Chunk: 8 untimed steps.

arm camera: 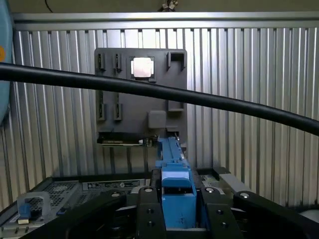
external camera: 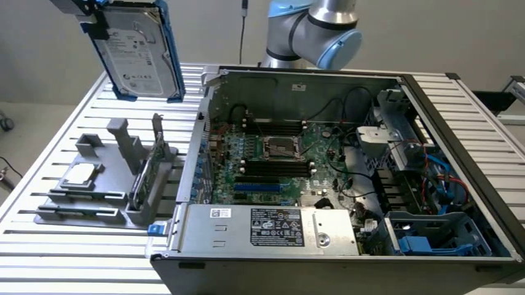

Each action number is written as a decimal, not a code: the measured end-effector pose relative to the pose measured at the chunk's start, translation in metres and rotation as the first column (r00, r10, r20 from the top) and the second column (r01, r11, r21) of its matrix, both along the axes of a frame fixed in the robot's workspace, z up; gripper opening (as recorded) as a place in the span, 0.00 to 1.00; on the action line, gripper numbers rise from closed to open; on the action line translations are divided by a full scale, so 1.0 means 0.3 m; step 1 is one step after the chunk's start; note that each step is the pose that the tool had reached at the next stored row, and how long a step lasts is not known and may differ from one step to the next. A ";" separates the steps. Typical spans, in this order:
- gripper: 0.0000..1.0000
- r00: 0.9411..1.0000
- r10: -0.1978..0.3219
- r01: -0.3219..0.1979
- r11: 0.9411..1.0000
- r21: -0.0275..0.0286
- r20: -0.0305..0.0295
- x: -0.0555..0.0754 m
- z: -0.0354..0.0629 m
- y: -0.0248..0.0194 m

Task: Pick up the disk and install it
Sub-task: 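Pick up the disk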

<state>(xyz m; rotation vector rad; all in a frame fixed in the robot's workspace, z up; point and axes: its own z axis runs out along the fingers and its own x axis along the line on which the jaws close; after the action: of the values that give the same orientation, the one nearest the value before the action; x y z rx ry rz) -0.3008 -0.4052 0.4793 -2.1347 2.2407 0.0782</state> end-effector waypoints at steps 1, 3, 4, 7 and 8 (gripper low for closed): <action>0.33 1.000 0.000 0.000 1.000 0.000 0.000 0.015 0.003 -0.006; 0.33 1.000 0.000 0.000 1.000 0.000 -0.001 0.046 0.009 -0.018; 0.33 1.000 0.000 0.000 1.000 0.000 -0.002 0.061 0.012 -0.024; 0.33 1.000 0.000 0.000 1.000 0.000 -0.003 0.107 0.021 -0.043; 0.33 1.000 0.000 0.000 1.000 0.000 -0.004 0.122 0.023 -0.050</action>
<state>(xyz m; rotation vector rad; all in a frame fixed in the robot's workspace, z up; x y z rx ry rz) -0.2643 -0.4201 0.4863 -2.1360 2.2428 0.0821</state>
